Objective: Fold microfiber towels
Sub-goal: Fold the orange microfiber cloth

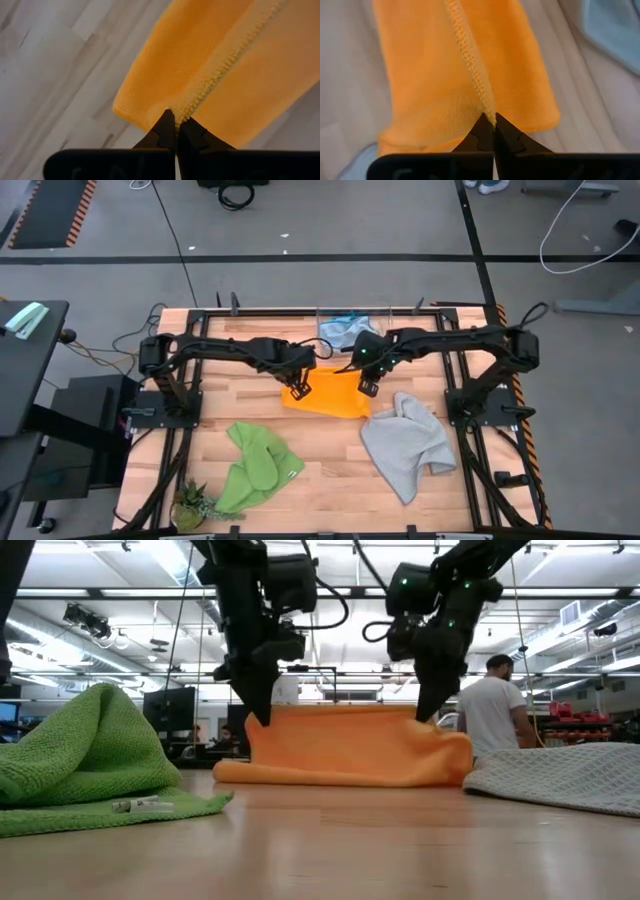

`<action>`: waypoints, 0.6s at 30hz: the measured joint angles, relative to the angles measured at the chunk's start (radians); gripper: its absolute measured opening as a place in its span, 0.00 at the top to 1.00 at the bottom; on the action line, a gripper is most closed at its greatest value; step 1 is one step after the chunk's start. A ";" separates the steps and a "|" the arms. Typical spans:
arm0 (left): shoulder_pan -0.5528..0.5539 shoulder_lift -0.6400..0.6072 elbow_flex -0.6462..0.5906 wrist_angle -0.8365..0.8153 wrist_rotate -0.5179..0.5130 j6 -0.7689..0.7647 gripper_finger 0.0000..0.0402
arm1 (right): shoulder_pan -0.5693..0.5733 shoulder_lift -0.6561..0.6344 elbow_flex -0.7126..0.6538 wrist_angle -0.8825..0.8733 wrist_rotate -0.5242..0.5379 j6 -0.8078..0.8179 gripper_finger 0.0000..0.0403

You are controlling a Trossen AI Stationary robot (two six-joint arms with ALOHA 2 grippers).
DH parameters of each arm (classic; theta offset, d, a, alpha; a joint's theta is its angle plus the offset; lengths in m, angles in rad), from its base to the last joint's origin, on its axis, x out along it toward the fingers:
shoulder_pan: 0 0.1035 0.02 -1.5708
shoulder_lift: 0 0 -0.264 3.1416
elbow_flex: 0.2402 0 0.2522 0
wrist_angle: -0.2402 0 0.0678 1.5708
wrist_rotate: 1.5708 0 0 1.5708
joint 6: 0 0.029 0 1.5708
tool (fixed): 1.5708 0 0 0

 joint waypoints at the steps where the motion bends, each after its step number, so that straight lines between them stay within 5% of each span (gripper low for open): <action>1: 0.008 0.005 -0.001 0.000 0.000 0.003 0.99 | -0.010 0.010 0.000 0.014 0.001 0.000 1.00; 18: 0.073 0.039 -0.004 -0.037 -0.036 0.034 0.94 | -0.097 0.068 -0.003 -0.007 0.028 0.018 0.94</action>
